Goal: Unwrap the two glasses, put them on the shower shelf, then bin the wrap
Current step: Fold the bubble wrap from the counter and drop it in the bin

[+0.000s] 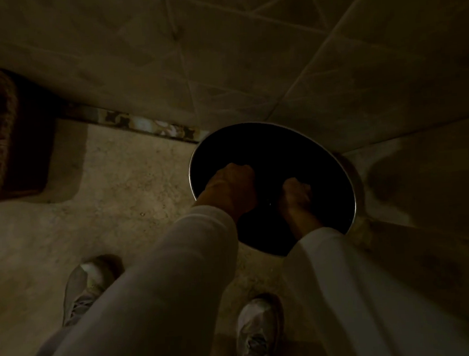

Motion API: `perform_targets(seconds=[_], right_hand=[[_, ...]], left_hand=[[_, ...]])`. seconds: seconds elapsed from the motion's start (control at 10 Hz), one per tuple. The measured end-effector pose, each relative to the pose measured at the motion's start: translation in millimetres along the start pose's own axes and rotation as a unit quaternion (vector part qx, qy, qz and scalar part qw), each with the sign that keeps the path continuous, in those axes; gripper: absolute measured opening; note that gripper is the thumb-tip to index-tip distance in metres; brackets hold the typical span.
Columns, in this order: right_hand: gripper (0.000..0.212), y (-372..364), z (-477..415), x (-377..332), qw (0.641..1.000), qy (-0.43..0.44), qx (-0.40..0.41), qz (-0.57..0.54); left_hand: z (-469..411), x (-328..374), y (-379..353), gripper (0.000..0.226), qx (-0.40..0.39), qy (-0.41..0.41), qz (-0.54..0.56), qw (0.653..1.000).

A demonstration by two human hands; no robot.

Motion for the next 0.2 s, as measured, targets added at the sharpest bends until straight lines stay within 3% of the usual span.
perform_targets(seconds=[0.2], right_hand=[[0.038,34.3,42.8,-19.4,0.997,0.033,0.005,0.062]], left_hand=[[32.1,16.7,17.1,0.037,0.024,0.009,-0.038,0.999]])
Point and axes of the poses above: each hand's wrist, its own z-axis away from the middle knuckle, its own y-axis out of the back of the hand, x = y × z, the point moved 10 cm from there along -z, towards the middle knuckle, and after that the axes turned 5 degrees about y, right-handed, at the moved point
